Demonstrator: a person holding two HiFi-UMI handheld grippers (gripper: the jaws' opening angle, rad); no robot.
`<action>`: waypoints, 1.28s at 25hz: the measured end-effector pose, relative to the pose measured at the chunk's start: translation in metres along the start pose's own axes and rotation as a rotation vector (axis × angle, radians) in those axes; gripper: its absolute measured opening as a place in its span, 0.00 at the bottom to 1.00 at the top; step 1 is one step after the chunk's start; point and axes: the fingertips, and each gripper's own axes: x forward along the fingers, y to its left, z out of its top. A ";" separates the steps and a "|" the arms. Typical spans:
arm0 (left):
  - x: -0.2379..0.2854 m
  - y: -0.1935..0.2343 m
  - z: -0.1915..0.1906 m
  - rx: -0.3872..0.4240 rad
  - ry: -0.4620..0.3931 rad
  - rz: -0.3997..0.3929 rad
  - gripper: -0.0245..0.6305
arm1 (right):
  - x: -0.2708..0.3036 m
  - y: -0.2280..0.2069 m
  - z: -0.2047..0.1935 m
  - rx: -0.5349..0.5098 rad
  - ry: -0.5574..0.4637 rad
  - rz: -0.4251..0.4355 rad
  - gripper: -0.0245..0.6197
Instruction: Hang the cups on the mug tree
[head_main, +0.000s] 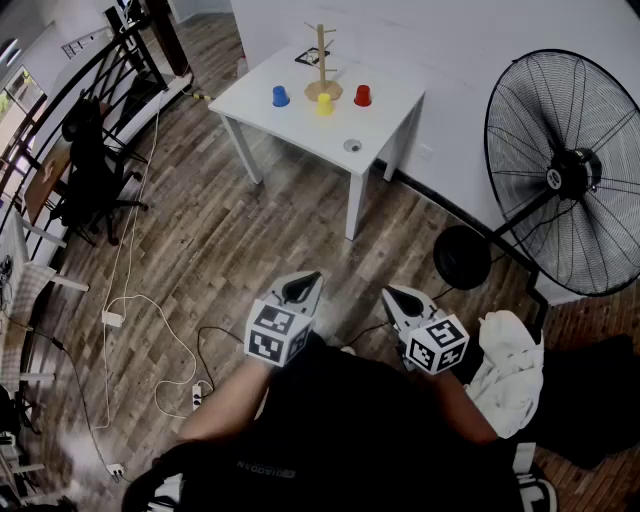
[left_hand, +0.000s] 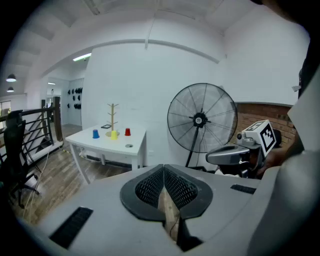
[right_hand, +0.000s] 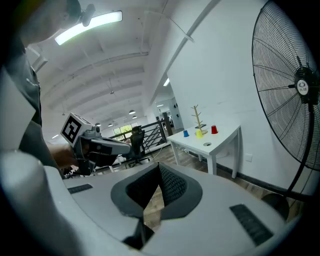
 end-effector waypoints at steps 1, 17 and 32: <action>0.000 0.000 0.001 0.001 -0.002 0.002 0.06 | 0.000 0.000 0.000 0.007 -0.003 0.003 0.05; 0.004 0.003 0.003 -0.028 -0.007 0.028 0.06 | -0.002 -0.004 0.000 -0.008 -0.016 0.021 0.05; 0.061 0.051 0.018 -0.033 0.030 0.004 0.06 | 0.054 -0.054 0.009 -0.026 0.052 -0.028 0.05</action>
